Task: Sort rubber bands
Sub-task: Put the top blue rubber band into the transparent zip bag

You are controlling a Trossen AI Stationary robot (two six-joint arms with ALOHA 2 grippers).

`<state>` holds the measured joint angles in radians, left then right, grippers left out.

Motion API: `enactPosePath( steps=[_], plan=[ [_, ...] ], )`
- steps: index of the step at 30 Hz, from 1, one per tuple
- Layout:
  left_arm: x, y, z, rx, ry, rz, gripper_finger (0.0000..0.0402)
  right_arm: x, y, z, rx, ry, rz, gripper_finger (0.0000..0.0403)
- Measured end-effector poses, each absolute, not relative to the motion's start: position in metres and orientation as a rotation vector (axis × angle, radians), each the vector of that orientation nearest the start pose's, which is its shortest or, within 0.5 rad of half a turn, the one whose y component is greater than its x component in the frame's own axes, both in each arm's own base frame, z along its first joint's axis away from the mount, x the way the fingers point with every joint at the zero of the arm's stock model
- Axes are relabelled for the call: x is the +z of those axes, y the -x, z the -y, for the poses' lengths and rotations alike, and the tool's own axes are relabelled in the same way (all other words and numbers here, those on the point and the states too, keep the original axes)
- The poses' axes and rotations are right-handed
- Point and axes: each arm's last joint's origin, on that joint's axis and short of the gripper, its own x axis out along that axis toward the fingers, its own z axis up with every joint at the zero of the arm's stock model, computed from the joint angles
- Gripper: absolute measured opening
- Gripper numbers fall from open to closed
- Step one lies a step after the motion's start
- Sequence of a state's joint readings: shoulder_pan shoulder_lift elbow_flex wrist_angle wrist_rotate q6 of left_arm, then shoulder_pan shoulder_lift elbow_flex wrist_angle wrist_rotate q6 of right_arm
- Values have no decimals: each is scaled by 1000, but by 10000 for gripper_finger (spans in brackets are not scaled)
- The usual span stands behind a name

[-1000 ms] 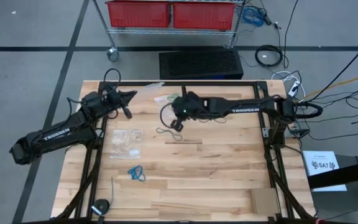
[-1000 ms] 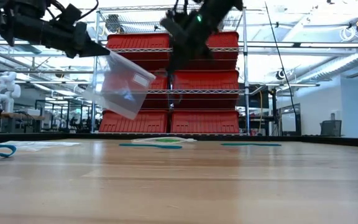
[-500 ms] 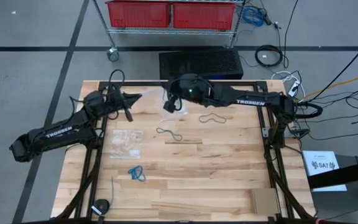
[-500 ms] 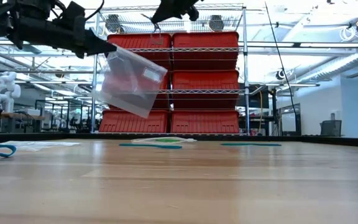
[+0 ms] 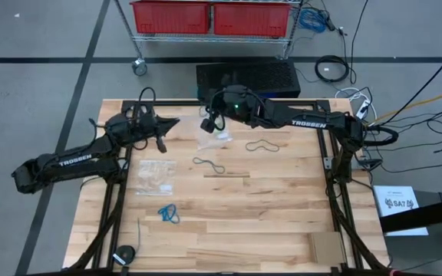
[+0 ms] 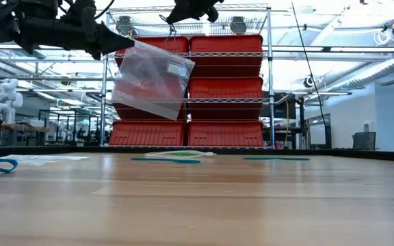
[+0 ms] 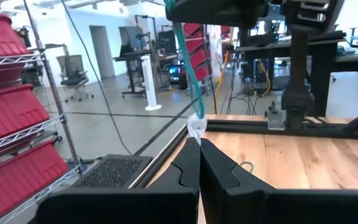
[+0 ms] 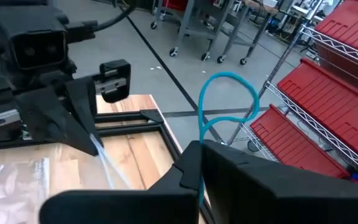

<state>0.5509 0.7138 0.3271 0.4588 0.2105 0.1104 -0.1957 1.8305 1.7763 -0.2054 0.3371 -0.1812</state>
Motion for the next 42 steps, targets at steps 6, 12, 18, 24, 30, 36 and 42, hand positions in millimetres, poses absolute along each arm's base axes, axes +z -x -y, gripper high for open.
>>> enactPosePath(
  steps=[6, 12, 18, 24, 30, 36, 42],
  plan=[
    [246, -147, -83, 343, -132, 62, 0, 381, -418, 93, -504, 195, -310, 0],
    [247, -149, -84, 347, -119, 72, 0, 379, -419, 92, -499, 196, -321, 0],
    [247, -148, -84, 349, -119, 75, 0, 358, -432, 92, -479, 212, -374, 0],
    [247, -149, -84, 350, -119, 75, 0, 342, -439, 92, -451, 210, -429, 0],
    [247, -149, -84, 350, -119, 74, 0, 337, -436, 91, -434, 188, -491, 0],
    [247, -149, -84, 350, -118, 73, 0, 332, -434, 90, -417, 170, -540, 0],
    [247, -149, -84, 350, -118, 73, 0, 329, -432, 91, -419, 169, -571, 0]
  ],
)
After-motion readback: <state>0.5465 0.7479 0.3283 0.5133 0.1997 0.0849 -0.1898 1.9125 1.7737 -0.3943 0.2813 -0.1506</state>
